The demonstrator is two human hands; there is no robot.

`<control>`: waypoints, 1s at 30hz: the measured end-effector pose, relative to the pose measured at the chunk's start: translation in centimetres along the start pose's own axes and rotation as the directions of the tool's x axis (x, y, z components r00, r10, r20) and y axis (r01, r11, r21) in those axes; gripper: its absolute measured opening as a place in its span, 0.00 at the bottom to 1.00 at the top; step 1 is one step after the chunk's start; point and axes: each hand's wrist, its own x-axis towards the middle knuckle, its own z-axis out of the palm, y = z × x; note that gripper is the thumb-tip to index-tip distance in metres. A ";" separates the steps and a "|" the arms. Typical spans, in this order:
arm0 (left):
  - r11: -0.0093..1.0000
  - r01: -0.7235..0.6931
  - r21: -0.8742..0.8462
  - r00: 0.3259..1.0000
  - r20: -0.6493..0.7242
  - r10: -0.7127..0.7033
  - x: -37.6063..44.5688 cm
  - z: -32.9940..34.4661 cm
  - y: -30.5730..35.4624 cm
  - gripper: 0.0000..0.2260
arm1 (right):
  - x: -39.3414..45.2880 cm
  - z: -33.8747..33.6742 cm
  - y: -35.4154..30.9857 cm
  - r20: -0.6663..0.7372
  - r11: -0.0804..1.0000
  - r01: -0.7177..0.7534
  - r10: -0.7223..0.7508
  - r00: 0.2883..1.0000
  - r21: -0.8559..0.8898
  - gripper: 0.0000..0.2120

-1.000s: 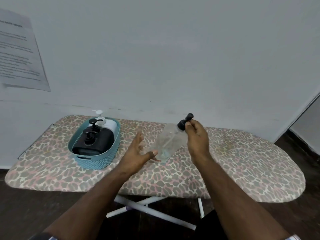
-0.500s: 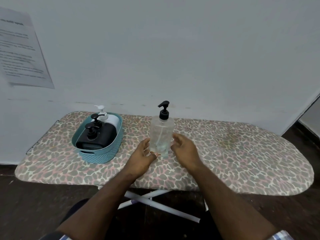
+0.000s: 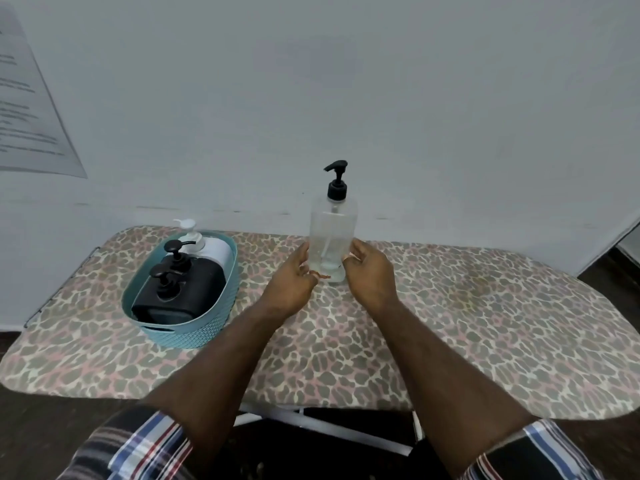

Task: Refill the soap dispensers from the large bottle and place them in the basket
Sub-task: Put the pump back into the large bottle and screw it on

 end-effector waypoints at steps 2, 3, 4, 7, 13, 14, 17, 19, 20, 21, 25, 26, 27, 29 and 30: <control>1.000 0.000 -0.002 1.000 0.013 0.000 1.4 0.0 0.2 0.26 | 1.9 0.1 0.4 0.017 1.000 -0.001 0.000 1.000 0.015 0.19; 1.000 -0.003 -0.009 1.000 0.008 0.003 2.0 0.0 0.3 0.25 | 2.7 0.2 0.5 0.023 1.000 -0.004 0.003 1.000 0.022 0.19; 0.999 -0.017 -0.028 1.000 0.009 0.017 2.7 0.1 0.3 0.25 | 3.5 0.2 0.6 0.024 1.000 -0.009 0.008 1.000 0.024 0.20; 0.998 -0.005 -0.057 1.000 0.005 0.005 4.3 -0.1 0.2 0.23 | 5.4 0.7 1.1 0.040 0.999 -0.015 0.014 0.999 0.034 0.20; 0.999 0.000 -0.033 1.000 0.011 0.000 6.6 -0.5 -0.8 0.24 | 8.0 2.3 2.3 0.045 0.999 -0.039 0.037 0.998 0.038 0.21; 0.999 0.001 -0.040 1.000 0.009 -0.001 6.8 -0.5 -1.0 0.25 | 8.1 2.5 2.5 0.044 0.998 -0.038 0.036 0.998 0.045 0.21; 0.998 0.023 -0.052 1.000 0.010 -0.023 7.4 -0.3 -1.7 0.28 | 8.3 3.0 3.1 0.040 0.997 -0.042 0.040 0.998 0.065 0.21; 0.999 0.036 -0.040 0.999 0.010 -0.035 7.5 -0.2 -2.2 0.30 | 8.3 3.2 3.4 0.045 0.996 -0.058 0.055 0.997 0.070 0.21; 0.999 0.043 -0.028 0.999 0.007 -0.042 7.7 -0.2 -2.5 0.31 | 8.2 3.3 3.4 0.047 0.995 -0.066 0.063 0.997 0.069 0.21; 0.999 0.051 -0.014 0.999 0.006 -0.051 7.7 -0.2 -2.7 0.33 | 8.2 3.4 3.5 0.047 0.995 -0.074 0.071 0.996 0.069 0.21; 0.998 0.058 0.023 0.998 0.018 -0.059 7.6 0.1 -2.8 0.35 | 7.9 3.6 3.5 0.047 0.994 -0.087 0.084 0.995 0.062 0.22; 0.998 0.063 0.032 0.998 0.020 -0.064 7.6 0.1 -2.8 0.35 | 7.8 3.6 3.4 0.048 0.994 -0.092 0.089 0.995 0.061 0.22; 0.997 0.069 0.042 0.997 0.024 -0.070 7.7 0.1 -2.9 0.35 | 7.7 3.7 3.4 0.049 0.993 -0.099 0.096 0.994 0.064 0.22; 0.994 0.079 0.069 0.996 0.028 -0.081 7.9 0.0 -3.1 0.36 | 7.5 3.8 3.4 0.053 0.991 -0.110 0.106 0.993 0.071 0.22; 0.992 0.089 0.087 0.995 0.030 -0.091 8.0 0.0 -3.3 0.38 | 7.4 3.8 3.4 0.057 0.991 -0.114 0.110 0.992 0.063 0.23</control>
